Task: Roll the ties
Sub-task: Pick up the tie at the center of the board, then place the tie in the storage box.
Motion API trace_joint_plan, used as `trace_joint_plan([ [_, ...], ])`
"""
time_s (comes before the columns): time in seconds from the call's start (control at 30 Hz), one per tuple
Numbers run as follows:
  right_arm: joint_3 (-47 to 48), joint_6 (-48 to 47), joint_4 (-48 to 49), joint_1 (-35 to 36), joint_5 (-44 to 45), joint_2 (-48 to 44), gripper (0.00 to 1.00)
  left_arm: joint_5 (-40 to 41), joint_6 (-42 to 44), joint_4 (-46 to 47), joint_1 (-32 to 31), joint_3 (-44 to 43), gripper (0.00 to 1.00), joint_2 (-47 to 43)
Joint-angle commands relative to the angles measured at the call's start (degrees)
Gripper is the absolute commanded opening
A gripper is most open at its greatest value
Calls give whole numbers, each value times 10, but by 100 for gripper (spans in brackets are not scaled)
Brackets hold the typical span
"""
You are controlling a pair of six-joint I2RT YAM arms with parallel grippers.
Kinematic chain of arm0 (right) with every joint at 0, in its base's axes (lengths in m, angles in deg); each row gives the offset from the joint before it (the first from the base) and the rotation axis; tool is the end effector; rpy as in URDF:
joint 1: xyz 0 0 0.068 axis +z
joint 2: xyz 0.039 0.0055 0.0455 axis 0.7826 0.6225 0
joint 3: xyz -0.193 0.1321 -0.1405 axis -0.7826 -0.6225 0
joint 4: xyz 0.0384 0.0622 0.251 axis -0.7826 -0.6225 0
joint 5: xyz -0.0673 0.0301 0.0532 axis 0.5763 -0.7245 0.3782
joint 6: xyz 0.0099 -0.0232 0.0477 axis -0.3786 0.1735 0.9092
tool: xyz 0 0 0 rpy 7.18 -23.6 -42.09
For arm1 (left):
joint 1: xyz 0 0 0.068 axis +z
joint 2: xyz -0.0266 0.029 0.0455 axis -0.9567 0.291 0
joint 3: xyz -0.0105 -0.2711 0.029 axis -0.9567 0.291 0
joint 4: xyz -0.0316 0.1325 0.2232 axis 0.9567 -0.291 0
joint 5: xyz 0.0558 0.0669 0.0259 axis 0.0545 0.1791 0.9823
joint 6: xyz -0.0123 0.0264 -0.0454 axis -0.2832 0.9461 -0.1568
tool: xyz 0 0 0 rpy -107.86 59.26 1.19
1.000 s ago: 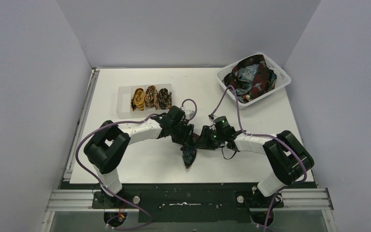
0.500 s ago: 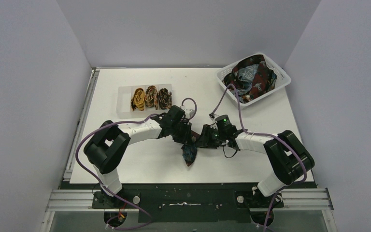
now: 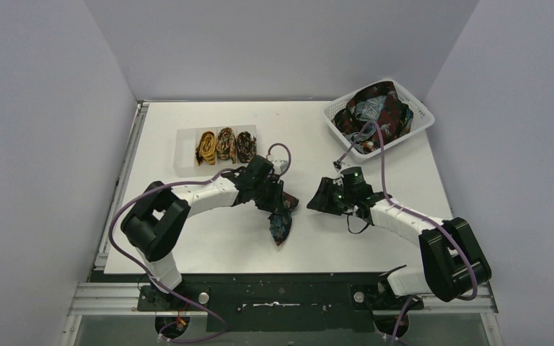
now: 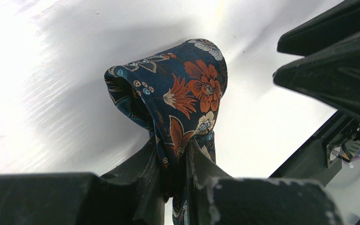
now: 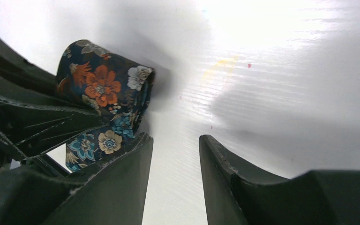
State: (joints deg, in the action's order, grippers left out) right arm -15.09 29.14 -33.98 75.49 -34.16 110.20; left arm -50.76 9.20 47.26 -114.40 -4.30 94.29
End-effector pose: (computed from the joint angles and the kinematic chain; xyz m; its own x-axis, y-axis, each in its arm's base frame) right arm 0.2292 0.1174 0.1689 -0.9084 0.2135 -0.3596 -0.0780 0.7583 0.6472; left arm 0.2601 -0.2431 0.1687 -0.8798 0.2121 -0.4254 0.4185 0.7700 -0.4816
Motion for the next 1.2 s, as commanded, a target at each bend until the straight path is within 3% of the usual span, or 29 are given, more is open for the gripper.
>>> trace_joint_plan([
  [0.0,-9,-6,-1,-18,15,-15,43,40,16,-30,7,-23,0,-52],
  [0.4,-15,-3,17,-25,-7,1,43,113,40,-156,62,-70,0,-110],
  [0.67,-11,-15,17,-25,-15,5,44,123,107,-260,193,-144,0,-141],
  [0.93,3,-40,5,-27,-48,21,44,144,199,-346,326,-288,0,-72],
  [1.17,13,-63,-7,-33,-72,45,44,190,246,-407,379,-435,0,55],
])
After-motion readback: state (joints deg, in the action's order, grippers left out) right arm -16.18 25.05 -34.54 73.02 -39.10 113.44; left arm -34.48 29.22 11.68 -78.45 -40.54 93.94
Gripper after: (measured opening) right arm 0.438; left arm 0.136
